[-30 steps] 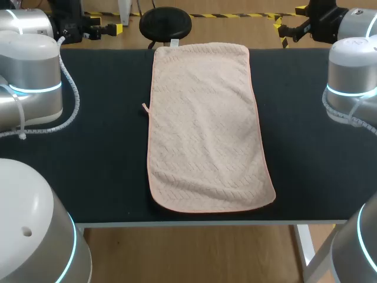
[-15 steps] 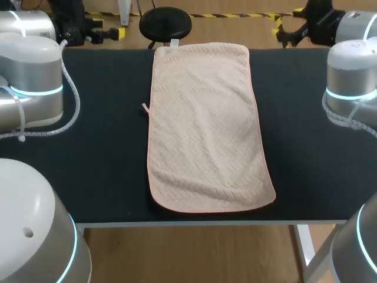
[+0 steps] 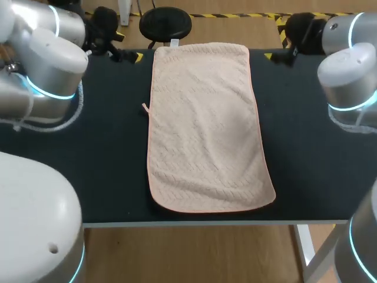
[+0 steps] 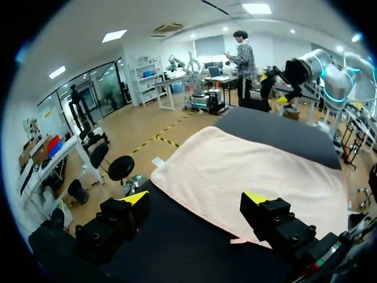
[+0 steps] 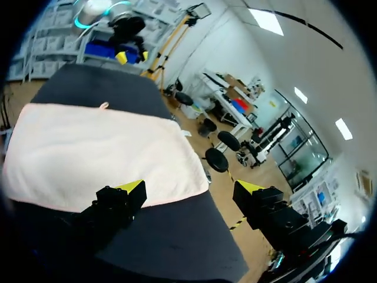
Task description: Fold the towel
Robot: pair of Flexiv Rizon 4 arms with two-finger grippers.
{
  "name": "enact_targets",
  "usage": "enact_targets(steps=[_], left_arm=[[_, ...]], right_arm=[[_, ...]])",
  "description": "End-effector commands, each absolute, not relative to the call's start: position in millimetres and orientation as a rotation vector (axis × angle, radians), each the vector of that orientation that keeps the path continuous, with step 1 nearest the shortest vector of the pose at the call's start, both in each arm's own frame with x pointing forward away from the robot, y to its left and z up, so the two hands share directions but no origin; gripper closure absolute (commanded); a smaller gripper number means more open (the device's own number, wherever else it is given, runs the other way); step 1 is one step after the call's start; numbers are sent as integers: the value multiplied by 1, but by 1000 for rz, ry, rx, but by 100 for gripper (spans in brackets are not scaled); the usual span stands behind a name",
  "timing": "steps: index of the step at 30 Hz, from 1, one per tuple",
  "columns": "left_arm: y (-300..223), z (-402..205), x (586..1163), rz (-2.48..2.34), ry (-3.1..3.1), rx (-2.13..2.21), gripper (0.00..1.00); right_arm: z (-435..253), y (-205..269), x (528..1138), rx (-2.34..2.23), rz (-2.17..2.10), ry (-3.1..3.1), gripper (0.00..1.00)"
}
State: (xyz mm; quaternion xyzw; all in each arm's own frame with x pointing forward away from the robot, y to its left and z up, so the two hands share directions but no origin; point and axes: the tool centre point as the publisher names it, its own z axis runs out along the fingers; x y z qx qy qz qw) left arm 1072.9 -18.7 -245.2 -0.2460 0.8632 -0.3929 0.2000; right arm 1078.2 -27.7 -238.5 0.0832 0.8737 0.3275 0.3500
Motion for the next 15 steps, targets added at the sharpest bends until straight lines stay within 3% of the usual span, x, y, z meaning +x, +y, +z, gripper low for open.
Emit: enact_targets(steps=[1, 10, 15], left_arm=[[-14, -239, 1078, -391, 2810, -242, 0], [-14, -239, 1078, -391, 2810, -242, 0], [-41, -259, 1080, -103, 2788, 10, 0]], right_arm=[[-233, -30, 1080, -618, 72, 2462, 0], [-233, -30, 1080, -618, 72, 2462, 0], [-248, -10, 1075, -623, -1, 2624, 0]])
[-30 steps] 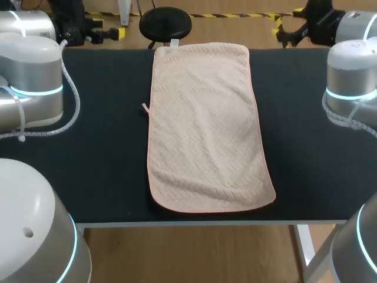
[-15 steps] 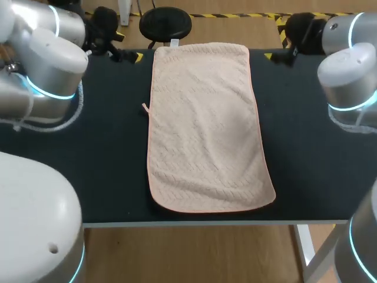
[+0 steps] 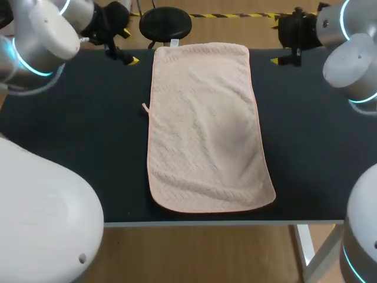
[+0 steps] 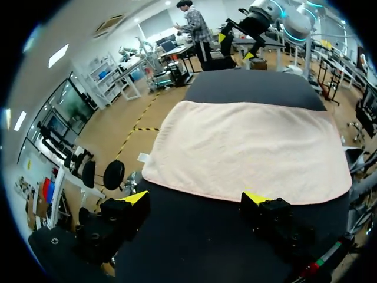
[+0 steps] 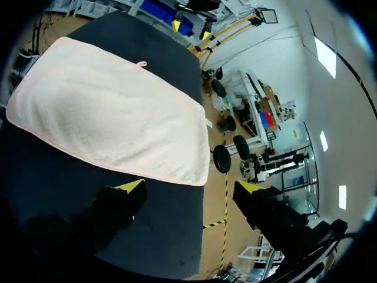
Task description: Fold the towel
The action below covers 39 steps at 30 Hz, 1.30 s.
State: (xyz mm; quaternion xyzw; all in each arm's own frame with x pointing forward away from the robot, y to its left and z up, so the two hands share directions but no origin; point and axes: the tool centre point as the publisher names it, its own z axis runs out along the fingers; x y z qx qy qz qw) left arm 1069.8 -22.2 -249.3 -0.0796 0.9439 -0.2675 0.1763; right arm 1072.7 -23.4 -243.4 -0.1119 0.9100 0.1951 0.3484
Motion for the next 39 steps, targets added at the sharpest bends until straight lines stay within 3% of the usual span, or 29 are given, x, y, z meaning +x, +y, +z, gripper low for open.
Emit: enact_targets(steps=[1, 13, 29, 39], left_arm=[[-46, -262, 1078, -75, 2790, 63, 0], [-70, -310, 1064, -99, 2852, 244, 0], [-89, -357, 1070, -163, 2941, 112, 0], [-83, -355, 1074, -194, 2941, 55, 0]], right_arm=[[-250, -6, 1072, -616, -23, 2636, 0], [-289, 12, 1041, -341, -88, 2832, 0], [-360, 36, 1041, -247, -172, 2968, 0], [-366, 31, 1045, -101, -150, 2959, 0]])
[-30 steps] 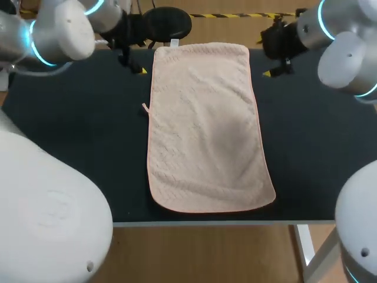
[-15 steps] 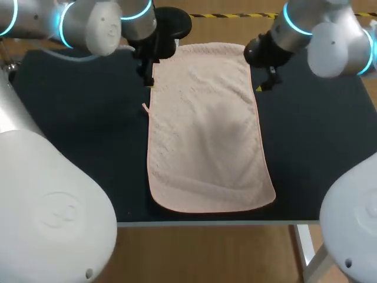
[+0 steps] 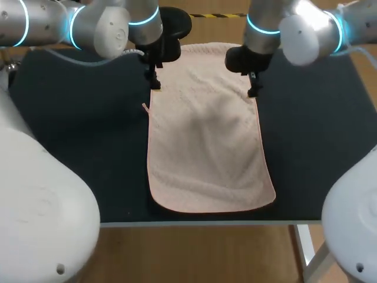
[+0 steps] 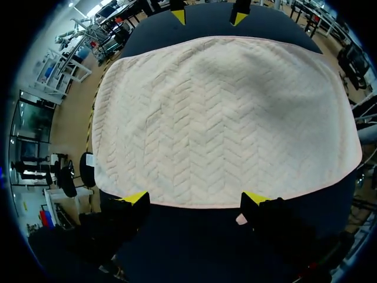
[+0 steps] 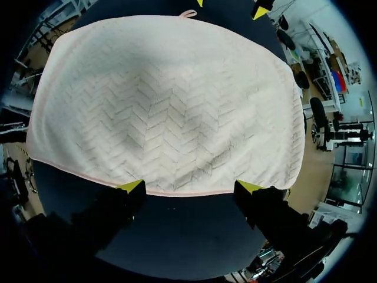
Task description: Fold the towel
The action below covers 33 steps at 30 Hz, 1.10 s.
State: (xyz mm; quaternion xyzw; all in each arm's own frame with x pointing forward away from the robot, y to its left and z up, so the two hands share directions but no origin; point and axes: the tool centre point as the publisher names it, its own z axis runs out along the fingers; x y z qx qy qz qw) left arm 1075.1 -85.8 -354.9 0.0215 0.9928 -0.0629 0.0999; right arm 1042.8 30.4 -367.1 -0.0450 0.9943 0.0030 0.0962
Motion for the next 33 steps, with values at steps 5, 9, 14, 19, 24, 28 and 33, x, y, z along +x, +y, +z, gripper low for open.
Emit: enact_targets(steps=[5, 9, 14, 19, 24, 28, 33], left_arm=[[-88, -362, 1070, -204, 2957, 62, 0], [-88, -357, 1069, -211, 2963, 64, 0], [-88, -357, 1069, -211, 2963, 64, 0], [-88, -357, 1069, -211, 2963, 64, 0], [-95, -374, 1064, -169, 2982, 119, 0], [-99, -387, 1061, -196, 3004, 118, 0], [-101, -398, 1059, -199, 3013, 113, 0]], right_arm=[[-371, 28, 1043, -89, -117, 2965, 0], [-368, 29, 1041, -144, -111, 2936, 0], [-368, 29, 1041, -144, -111, 2936, 0], [-368, 29, 1041, -144, -111, 2936, 0], [-391, 28, 1045, 54, 113, 3135, 0], [-407, 28, 1042, 170, 188, 3192, 0], [-419, 26, 1041, 198, 171, 3197, 0]])
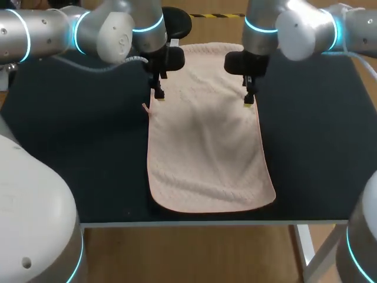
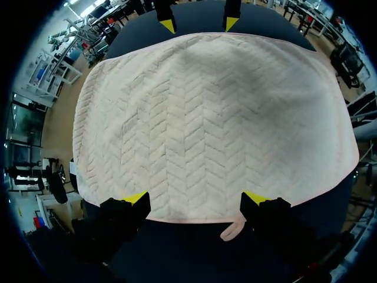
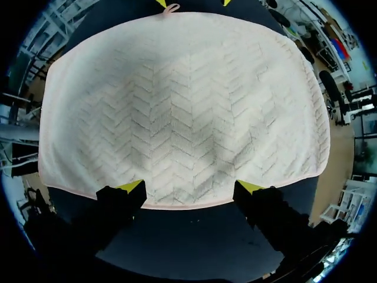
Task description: Fold the towel
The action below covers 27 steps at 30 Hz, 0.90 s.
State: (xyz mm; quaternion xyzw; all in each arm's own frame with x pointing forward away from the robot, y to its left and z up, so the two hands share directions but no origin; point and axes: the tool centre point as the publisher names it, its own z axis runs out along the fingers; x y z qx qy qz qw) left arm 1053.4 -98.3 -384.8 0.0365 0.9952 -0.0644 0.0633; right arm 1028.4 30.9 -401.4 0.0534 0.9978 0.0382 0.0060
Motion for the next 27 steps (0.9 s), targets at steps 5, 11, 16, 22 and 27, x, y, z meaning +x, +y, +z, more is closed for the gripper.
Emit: enact_targets(steps=[5, 11, 16, 22, 27], left_arm=[[-97, -410, 1059, -202, 3038, 74, 0], [-96, -416, 1059, -181, 3053, 63, 0], [-95, -422, 1060, -193, 3060, 58, 0], [-98, -432, 1060, -225, 3062, 105, 0], [-98, -440, 1059, -246, 3080, 100, 0]], right_arm=[[-431, 22, 1043, 191, 141, 3220, 0], [-439, 23, 1044, 120, 104, 3234, 0], [-441, 24, 1045, 102, 111, 3240, 0], [-441, 24, 1045, 99, 113, 3239, 0], [-441, 22, 1044, 96, 109, 3238, 0]])
